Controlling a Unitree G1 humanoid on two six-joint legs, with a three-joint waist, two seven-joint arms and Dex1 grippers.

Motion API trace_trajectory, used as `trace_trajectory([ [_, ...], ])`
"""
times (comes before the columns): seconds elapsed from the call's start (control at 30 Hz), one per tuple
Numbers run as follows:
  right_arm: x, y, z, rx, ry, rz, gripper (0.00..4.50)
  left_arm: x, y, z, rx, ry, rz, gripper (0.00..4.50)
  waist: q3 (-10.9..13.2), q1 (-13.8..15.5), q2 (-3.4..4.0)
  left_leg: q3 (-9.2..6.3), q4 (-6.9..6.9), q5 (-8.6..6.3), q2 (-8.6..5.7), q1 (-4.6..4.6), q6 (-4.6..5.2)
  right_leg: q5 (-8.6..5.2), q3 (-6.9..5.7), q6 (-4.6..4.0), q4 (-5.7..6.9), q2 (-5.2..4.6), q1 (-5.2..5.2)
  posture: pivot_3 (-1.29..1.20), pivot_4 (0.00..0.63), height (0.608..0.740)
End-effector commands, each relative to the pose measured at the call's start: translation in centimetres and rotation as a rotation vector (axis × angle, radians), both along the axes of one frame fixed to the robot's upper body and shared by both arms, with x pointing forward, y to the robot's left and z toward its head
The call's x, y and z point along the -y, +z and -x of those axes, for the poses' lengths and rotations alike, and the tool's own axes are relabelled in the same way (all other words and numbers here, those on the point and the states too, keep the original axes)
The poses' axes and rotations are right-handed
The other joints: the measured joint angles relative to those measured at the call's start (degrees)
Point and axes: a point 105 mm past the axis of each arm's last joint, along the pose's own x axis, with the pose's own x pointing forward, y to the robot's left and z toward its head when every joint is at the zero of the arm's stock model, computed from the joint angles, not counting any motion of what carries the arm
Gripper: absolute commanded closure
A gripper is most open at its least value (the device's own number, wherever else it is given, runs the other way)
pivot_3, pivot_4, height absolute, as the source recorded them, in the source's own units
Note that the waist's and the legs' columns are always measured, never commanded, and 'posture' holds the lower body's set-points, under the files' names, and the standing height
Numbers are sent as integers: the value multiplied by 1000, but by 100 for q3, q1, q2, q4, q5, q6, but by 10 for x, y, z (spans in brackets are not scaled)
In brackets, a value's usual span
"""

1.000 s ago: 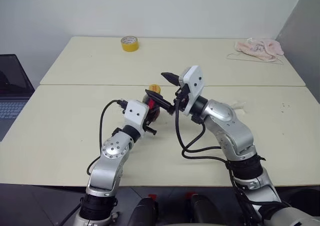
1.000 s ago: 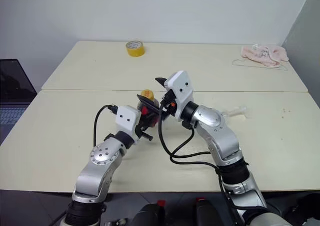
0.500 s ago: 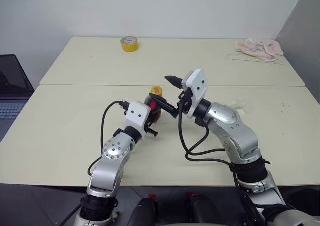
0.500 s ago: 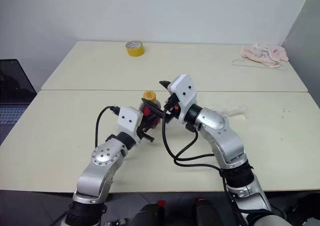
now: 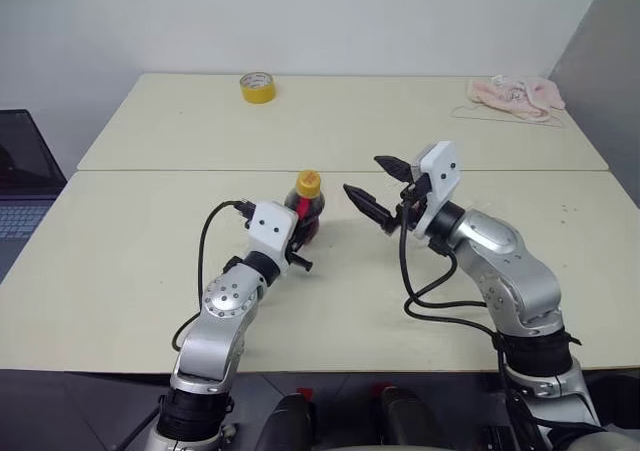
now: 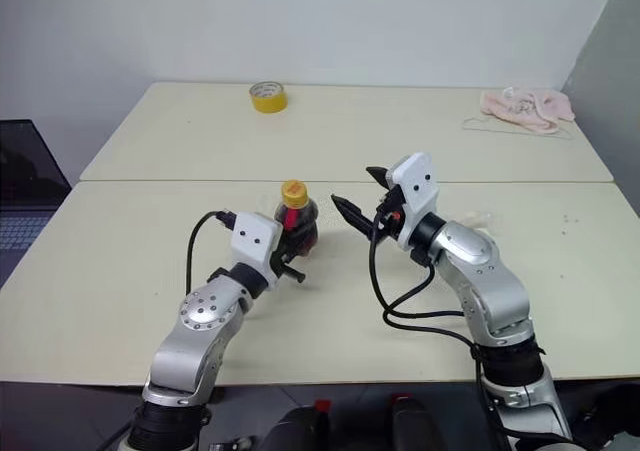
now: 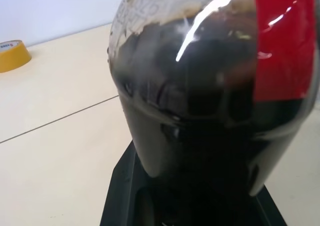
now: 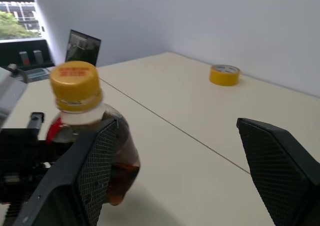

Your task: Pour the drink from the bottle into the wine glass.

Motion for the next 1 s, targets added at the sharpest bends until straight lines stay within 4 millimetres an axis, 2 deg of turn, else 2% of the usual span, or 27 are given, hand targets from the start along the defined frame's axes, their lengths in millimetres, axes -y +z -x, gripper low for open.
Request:
trace_trajectory([
  [0.03, -24, 19, 20, 72, 126, -13, 443, 3, 23, 4, 94, -20, 9, 3817, 0, 0, 0, 0, 0, 0, 0, 0, 0, 0, 1, 0, 0, 0, 0, 0, 150, 740],
  [0.2, -43, 24, 19, 94, 154, -20, 443, 4, 23, 4, 95, -24, 6, 3817, 0, 15, 0, -2, 2, 1, -1, 0, -1, 0, -2, 0, -1, 0, 1, 0, 150, 740],
  [0.4, -50, 26, 7, 115, 116, -15, 443, 5, 22, 4, 95, -24, 4, 3817, 0, 17, 0, -2, 3, 10, -2, 0, -17, 0, -1, 0, -1, -1, 0, 0, 150, 740],
  [0.67, -41, 25, -6, 128, 37, -6, 443, 5, 23, 4, 97, -26, 6, 3832, 0, 16, 0, 0, 2, 11, -2, 0, -19, 0, 1, 0, -1, -1, -1, 0, 150, 740],
  [1.0, -22, 17, -3, 102, 2, 6, 443, 5, 23, 3, 98, -29, 5, 3833, 0, 17, 0, 0, 3, 10, -3, -1, -19, 0, 1, 0, -2, -2, 0, 0, 150, 740],
])
